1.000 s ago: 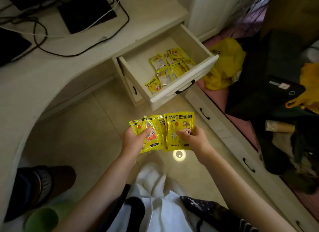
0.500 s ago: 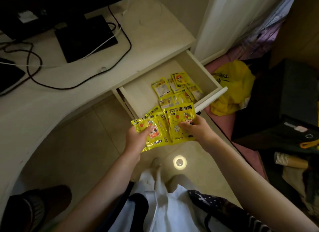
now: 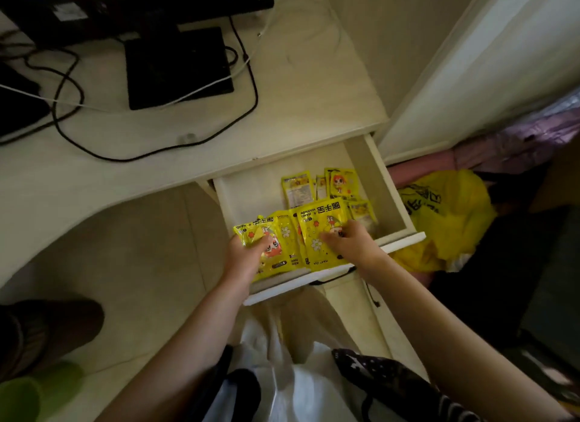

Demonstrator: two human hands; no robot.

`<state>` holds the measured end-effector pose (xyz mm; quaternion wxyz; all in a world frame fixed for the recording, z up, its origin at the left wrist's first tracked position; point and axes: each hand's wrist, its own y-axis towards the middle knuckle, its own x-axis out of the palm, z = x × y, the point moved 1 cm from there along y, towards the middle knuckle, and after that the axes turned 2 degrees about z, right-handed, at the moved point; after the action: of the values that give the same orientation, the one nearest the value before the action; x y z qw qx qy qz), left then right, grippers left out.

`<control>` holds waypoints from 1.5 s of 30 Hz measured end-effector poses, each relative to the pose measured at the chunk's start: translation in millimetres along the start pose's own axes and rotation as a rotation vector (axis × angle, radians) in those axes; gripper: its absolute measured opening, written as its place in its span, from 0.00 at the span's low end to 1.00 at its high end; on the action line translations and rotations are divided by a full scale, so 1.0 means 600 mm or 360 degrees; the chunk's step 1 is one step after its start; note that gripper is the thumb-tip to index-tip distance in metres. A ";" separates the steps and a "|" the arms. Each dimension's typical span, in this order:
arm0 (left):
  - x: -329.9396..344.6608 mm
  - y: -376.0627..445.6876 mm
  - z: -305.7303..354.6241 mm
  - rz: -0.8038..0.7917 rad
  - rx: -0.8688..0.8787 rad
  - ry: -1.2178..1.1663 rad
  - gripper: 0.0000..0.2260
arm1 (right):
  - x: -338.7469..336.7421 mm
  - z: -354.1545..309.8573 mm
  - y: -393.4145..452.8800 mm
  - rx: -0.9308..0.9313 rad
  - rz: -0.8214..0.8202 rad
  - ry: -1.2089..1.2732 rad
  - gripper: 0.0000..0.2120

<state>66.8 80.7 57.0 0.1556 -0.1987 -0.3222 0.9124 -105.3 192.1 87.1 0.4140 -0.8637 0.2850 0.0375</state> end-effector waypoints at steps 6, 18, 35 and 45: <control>0.044 0.016 -0.006 0.0210 -0.0152 -0.0003 0.14 | -0.048 -0.022 0.066 -0.0061 -0.0172 -0.0172 0.11; 0.089 0.181 -0.047 0.0376 -0.0286 0.0284 0.22 | 0.004 -0.036 0.237 0.0096 -0.0070 -0.0220 0.12; 0.106 0.254 -0.052 0.0428 -0.0405 0.0230 0.07 | 0.054 -0.007 0.348 0.0116 -0.0062 -0.0508 0.13; 0.087 0.170 -0.050 0.0280 -0.0258 0.0309 0.13 | -0.013 -0.004 0.285 0.0062 -0.0010 -0.0819 0.05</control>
<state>19.4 42.1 -44.8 0.0887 -0.3253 -0.3597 0.8700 -201.8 109.6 -27.5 0.4895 -0.8185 0.1682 0.2493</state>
